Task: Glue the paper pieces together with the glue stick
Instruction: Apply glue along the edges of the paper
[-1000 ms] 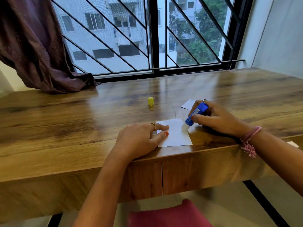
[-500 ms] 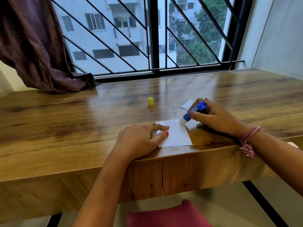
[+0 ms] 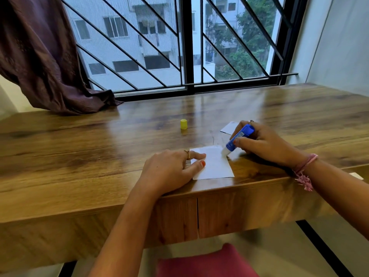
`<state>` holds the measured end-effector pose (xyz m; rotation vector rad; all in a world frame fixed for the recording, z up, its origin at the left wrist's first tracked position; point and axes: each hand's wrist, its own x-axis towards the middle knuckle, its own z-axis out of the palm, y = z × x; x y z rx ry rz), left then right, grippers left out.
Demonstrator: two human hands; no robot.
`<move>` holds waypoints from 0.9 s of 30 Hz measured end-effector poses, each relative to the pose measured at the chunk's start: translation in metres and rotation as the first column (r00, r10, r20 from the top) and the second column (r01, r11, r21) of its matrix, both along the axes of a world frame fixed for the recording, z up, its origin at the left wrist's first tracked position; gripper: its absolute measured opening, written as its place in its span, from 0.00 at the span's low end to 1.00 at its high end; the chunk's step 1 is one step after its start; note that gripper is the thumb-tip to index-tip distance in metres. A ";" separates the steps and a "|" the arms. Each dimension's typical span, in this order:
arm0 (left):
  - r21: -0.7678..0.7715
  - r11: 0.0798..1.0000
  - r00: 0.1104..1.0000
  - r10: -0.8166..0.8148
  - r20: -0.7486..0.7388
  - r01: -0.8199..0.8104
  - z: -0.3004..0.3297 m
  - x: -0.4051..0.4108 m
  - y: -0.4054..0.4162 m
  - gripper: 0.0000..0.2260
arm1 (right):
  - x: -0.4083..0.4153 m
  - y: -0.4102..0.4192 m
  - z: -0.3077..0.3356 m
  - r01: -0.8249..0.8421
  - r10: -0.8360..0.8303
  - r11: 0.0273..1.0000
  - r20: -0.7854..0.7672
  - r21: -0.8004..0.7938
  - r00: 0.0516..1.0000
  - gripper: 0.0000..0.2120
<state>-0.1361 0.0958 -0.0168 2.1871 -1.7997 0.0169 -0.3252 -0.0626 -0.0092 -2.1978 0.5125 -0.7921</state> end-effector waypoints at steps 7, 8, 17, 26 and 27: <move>-0.013 0.999 0.998 0.048 -0.037 -0.049 -0.002 -0.001 0.000 0.15 | -0.007 0.007 0.004 0.035 -0.086 0.968 0.198 0.250 0.976 0.06; -0.013 0.998 0.997 0.059 -0.039 -0.060 -0.002 -0.002 0.000 0.15 | -0.008 0.009 0.004 0.044 -0.100 0.959 0.188 0.281 0.977 0.05; -0.103 0.969 0.974 0.227 -0.004 -0.227 -0.010 -0.013 -0.004 0.21 | -0.011 0.032 0.002 0.060 -0.166 0.889 0.198 0.454 0.966 0.03; -0.260 0.966 0.964 -0.062 -0.259 -0.008 -0.004 -0.008 0.008 0.12 | -0.009 0.035 0.000 0.139 -0.267 0.866 0.210 0.480 0.940 0.05; -0.232 0.972 0.963 -0.087 -0.253 0.027 -0.004 -0.008 0.008 0.13 | -0.009 0.036 0.000 0.142 -0.269 0.867 0.209 0.478 0.940 0.05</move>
